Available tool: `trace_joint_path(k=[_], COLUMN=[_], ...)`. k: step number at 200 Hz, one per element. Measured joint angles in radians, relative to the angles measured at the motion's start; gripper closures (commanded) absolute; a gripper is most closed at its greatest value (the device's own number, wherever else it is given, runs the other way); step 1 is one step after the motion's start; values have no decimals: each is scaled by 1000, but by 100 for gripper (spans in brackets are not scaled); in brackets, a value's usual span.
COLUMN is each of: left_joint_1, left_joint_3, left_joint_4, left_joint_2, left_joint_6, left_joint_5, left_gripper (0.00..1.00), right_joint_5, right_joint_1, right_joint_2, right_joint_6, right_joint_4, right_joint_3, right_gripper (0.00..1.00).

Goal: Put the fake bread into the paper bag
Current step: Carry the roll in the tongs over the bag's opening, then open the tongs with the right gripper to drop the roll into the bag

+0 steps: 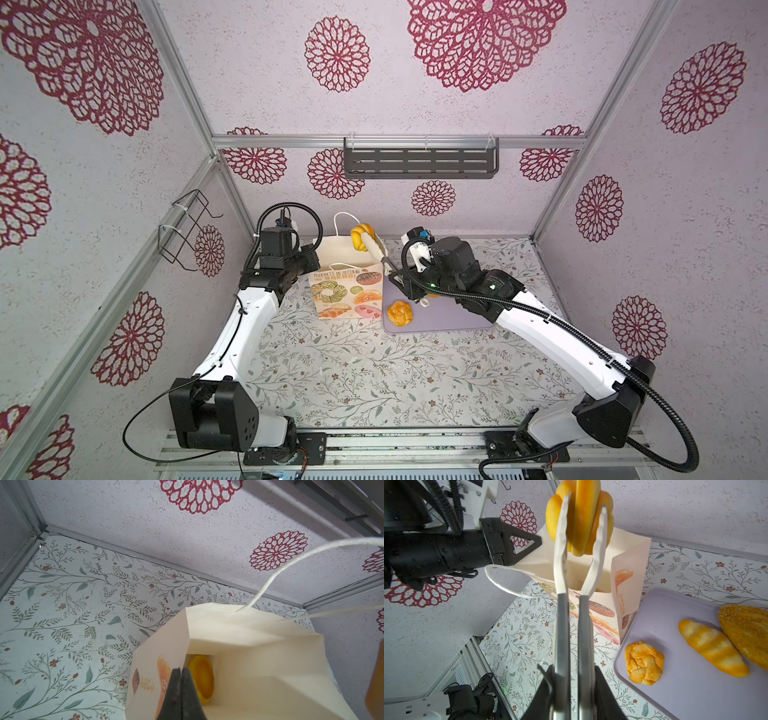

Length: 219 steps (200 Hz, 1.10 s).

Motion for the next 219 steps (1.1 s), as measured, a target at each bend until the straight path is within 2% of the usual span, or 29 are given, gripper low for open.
trace_joint_path(k=[83, 120, 165, 219], left_joint_1=[0, 0, 0, 0], left_joint_3=[0, 0, 0, 0], left_joint_4=[0, 0, 0, 0], left_joint_2=[0, 0, 6, 6], left_joint_6=[0, 0, 0, 0], left_joint_5=[0, 0, 0, 1], left_gripper=[100, 100, 100, 100], right_joint_5=[-30, -31, -30, -25], right_joint_1=[26, 29, 29, 29], right_joint_2=[88, 90, 98, 105], right_joint_6=[1, 3, 2, 2], right_joint_4=[30, 31, 31, 29], right_joint_3=[31, 39, 48, 53], right_gripper=[78, 65, 58, 54])
